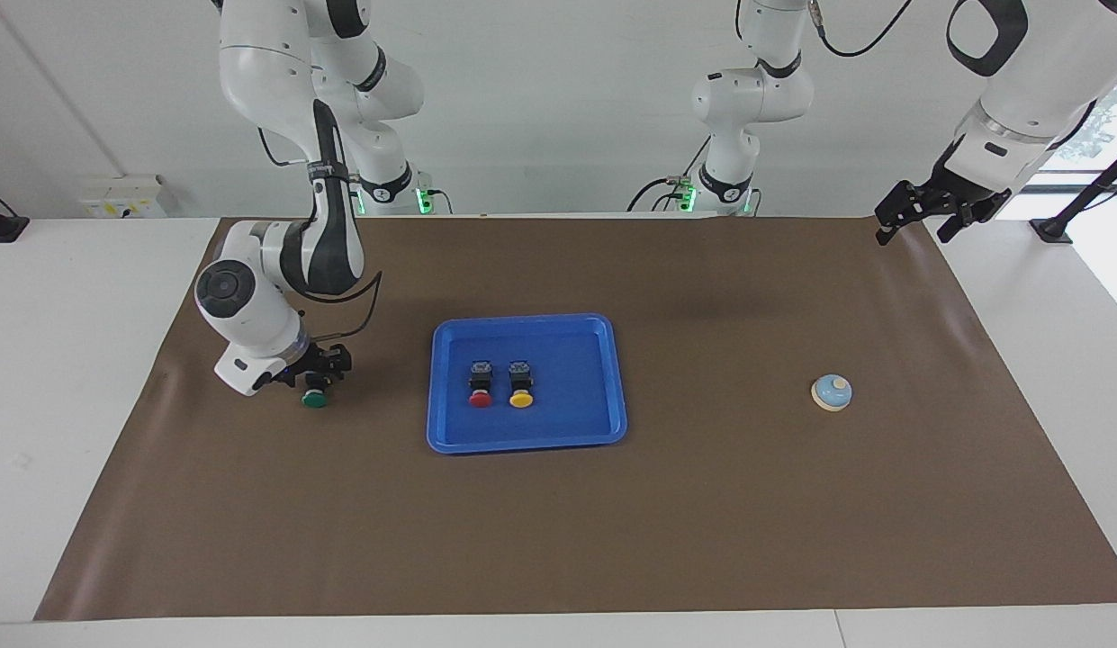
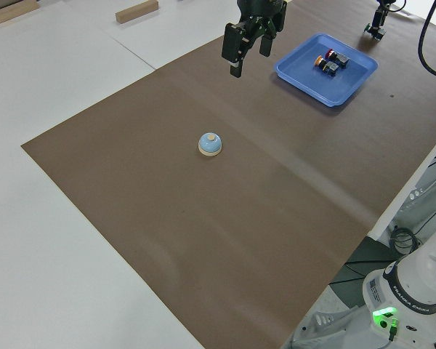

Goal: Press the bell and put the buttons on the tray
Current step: 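Grasp the green button with the right gripper, then place the green button in the tray beside the yellow one, then withdraw the right gripper to rest while the left gripper approaches the bell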

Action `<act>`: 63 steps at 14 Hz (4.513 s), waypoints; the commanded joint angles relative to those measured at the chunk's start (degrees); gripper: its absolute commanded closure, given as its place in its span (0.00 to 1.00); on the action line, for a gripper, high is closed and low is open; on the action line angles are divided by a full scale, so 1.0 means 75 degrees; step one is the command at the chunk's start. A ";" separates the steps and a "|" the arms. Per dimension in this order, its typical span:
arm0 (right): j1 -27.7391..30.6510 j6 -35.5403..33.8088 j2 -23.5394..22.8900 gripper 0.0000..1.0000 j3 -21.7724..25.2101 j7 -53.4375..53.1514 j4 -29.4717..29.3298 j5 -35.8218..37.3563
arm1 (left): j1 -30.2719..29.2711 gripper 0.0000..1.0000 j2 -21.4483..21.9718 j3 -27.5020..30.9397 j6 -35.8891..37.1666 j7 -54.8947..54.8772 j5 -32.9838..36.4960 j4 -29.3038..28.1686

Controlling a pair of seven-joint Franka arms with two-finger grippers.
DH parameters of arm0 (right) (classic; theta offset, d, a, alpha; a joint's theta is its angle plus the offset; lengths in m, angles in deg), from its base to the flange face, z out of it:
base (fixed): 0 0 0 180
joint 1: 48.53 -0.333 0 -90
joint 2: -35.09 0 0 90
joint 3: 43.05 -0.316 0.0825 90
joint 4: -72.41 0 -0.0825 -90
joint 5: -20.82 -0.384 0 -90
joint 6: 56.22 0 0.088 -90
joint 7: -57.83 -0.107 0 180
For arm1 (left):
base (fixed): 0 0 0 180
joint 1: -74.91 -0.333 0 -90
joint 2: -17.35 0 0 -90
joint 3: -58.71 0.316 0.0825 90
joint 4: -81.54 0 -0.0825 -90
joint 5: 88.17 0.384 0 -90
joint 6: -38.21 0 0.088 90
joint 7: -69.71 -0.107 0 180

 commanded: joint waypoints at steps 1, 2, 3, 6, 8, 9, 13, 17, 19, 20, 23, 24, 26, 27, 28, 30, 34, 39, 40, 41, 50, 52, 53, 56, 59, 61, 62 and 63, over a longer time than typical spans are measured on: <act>0.0074 0.0181 0.0243 0.27 -0.0087 0.0120 0.0340 0.0120 | 0.0034 0.00 0.0187 0.0012 0.0010 0.0104 -0.0107 -0.0181; 0.0086 0.0192 0.0243 0.32 -0.0087 0.0132 0.0399 0.0120 | 0.0034 0.00 0.0199 0.0012 0.0010 0.0104 -0.0107 -0.0181; 0.0086 0.0192 0.0243 0.44 -0.0087 0.0155 0.0411 0.0120 | 0.0034 0.00 0.0187 0.0012 0.0010 0.0104 -0.0107 -0.0181; 0.0086 0.0192 0.0243 0.93 -0.0087 0.0260 0.0411 0.0132 | 0.0034 0.00 0.0187 0.0012 0.0010 0.0104 -0.0107 -0.0181; 0.0051 0.0053 0.0243 1.00 -0.0087 0.0237 0.0272 0.0120 | 0.0034 0.00 0.0187 0.0012 0.0010 0.0104 -0.0107 -0.0181; -0.0077 -0.0064 0.0255 1.00 -0.0122 0.0202 0.0108 0.0132 | 0.0034 0.00 0.0199 0.0012 0.0010 0.0104 -0.0107 -0.0181; -0.1597 -0.1458 -0.0037 1.00 -0.0157 -0.1725 -0.1530 -0.0008 | 0.0034 0.00 0.0199 0.0012 0.0010 0.0104 -0.0107 -0.0181; -0.2958 -0.1308 -0.0540 1.00 -0.0169 -0.4293 -0.2538 -0.1538 | 0.0034 0.00 0.0199 0.0012 0.0010 0.0104 -0.0107 -0.0181; -0.3730 -0.0958 -0.1101 1.00 -0.0157 -0.4997 -0.3393 -0.1626 | 0.0034 0.00 0.0199 0.0012 0.0010 0.0104 -0.0107 -0.0181; -0.3989 -0.0736 -0.1290 1.00 -0.0157 -0.5500 -0.3525 -0.1637 | 0.0034 0.00 0.0199 0.0035 0.0010 0.0104 -0.0096 -0.0181; -0.4601 0.0225 -0.1643 1.00 -0.0169 -0.6546 -0.3538 -0.1696 | 0.0034 0.00 0.0187 0.0012 0.0010 0.0104 -0.0107 -0.0181; -0.4590 0.0436 -0.1644 1.00 -0.0169 -0.6548 -0.3457 -0.1719 | 0.0034 0.00 0.0199 0.0012 0.0010 0.0104 -0.0107 -0.0181; -0.4554 0.0718 -0.1644 1.00 -0.0169 -0.6548 -0.3235 -0.1754 | 0.0034 0.00 0.0187 0.0012 0.0010 0.0104 -0.0107 -0.0181; -0.4578 0.0894 -0.1632 1.00 -0.0169 -0.6548 -0.3059 -0.1755 | 0.0034 0.00 0.0187 0.0012 0.0010 0.0104 -0.0107 -0.0181; -0.4578 0.0988 -0.1586 1.00 -0.0169 -0.6536 -0.2849 -0.1743 | 0.0034 0.00 0.0187 0.0012 0.0010 0.0104 -0.0107 -0.0181; -0.4566 0.0943 -0.1562 1.00 -0.0169 -0.6525 -0.2753 -0.1743 | 0.0034 0.00 0.0187 0.0012 0.0010 0.0104 -0.0107 -0.0181; -0.4578 0.1071 -0.1433 0.89 -0.0169 -0.6560 -0.2449 -0.1766 | 0.0034 0.00 0.0187 0.0012 0.0010 0.0104 -0.0107 -0.0181; -0.4648 0.1657 -0.1327 0.49 -0.0181 -0.6571 -0.2003 -0.1941 | 0.0034 0.00 0.0187 0.0012 0.0010 0.0104 -0.0107 -0.0181; -0.4648 0.1657 -0.1327 0.41 -0.0181 -0.6571 -0.2003 -0.1965 | 0.0034 0.00 0.0199 0.0012 0.0010 0.0104 -0.0107 -0.0181; -0.4637 0.1657 -0.1327 0.36 -0.0181 -0.6571 -0.2026 -0.1966 | 0.0034 0.00 0.0187 0.0012 0.0010 0.0104 -0.0107 -0.0181; -0.3655 -0.0951 -0.0474 0.00 -0.0040 -0.5428 -0.2671 -0.1732 | 0.0034 0.00 0.0199 0.0012 0.0010 0.0104 -0.0107 -0.0181; -0.2918 -0.1923 -0.0040 0.00 -0.0028 -0.4269 -0.2601 -0.1638 | 0.0034 0.00 0.0187 0.0012 0.0010 0.0104 -0.0107 -0.0181; -0.2554 -0.2393 0.0171 0.00 -0.0028 -0.3776 -0.2577 -0.1614 | 0.0034 0.00 0.0187 0.0012 0.0010 0.0104 -0.0107 -0.0181; -0.1686 -0.3519 0.0780 0.00 -0.0028 -0.2415 -0.2542 -0.1053 | 0.0034 0.00 0.0187 0.0012 0.0010 0.0104 -0.0107 -0.0181; -0.1368 -0.4142 0.1482 0.00 -0.0028 -0.2294 -0.2356 -0.0864 | 0.0034 0.00 0.0187 0.0012 0.0010 0.0104 -0.0107 -0.0181; -0.1099 -0.4435 0.2127 0.00 -0.0028 -0.2224 -0.1865 -0.0783 | 0.0034 0.00 0.0187 0.0012 0.0010 0.0104 -0.0107 -0.0181; -0.0935 -0.4436 0.2397 0.00 -0.0028 -0.2201 -0.1584 -0.0759 | 0.0034 0.00 0.0199 0.0012 0.0010 0.0104 -0.0107 -0.0181; -0.0899 -0.4448 0.2422 0.00 -0.0028 -0.2154 -0.1581 -0.0724 | 0.0034 0.00 0.0199 0.0012 0.0010 0.0104 -0.0107 -0.0181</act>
